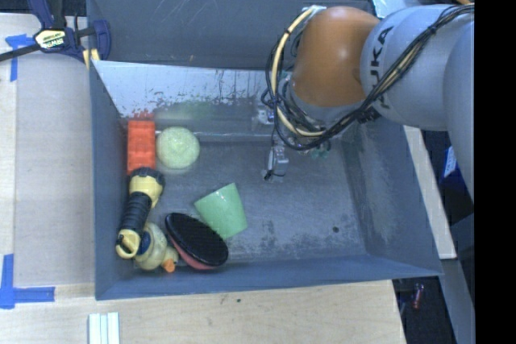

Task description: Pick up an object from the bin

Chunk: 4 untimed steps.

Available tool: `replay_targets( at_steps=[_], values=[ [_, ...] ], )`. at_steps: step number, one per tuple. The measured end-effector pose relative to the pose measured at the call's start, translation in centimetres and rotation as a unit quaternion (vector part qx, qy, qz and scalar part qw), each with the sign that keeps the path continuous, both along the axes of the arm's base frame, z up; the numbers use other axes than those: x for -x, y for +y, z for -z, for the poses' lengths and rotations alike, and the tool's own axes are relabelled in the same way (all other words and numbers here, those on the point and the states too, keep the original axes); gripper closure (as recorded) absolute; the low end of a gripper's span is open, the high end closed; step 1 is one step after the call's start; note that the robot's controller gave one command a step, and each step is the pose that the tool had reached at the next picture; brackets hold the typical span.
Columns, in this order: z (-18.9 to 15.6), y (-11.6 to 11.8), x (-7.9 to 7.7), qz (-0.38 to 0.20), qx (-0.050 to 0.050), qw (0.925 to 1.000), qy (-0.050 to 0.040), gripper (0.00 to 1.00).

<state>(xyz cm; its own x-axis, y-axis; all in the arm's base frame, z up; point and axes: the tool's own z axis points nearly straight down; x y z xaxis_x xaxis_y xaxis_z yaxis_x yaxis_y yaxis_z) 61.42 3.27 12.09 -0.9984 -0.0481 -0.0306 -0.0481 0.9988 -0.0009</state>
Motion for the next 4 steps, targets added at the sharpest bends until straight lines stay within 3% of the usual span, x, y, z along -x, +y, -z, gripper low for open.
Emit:
replay_targets(
  at_steps=[1, 2, 3, 4],
  values=[
    [-4.2, 0.9, 2.0, -0.097, 0.001, 0.9953, 0.0083, 1.00],
    [-4.2, 0.9, 2.0, -0.097, 0.001, 0.9953, 0.0084, 1.00],
    [-1.6, -1.3, 4.8, -0.142, 0.002, 0.9898, 0.0089, 1.00],
    [1.9, 0.8, 3.1, -0.022, -0.001, 0.9997, 0.0066, 1.00]
  ],
)
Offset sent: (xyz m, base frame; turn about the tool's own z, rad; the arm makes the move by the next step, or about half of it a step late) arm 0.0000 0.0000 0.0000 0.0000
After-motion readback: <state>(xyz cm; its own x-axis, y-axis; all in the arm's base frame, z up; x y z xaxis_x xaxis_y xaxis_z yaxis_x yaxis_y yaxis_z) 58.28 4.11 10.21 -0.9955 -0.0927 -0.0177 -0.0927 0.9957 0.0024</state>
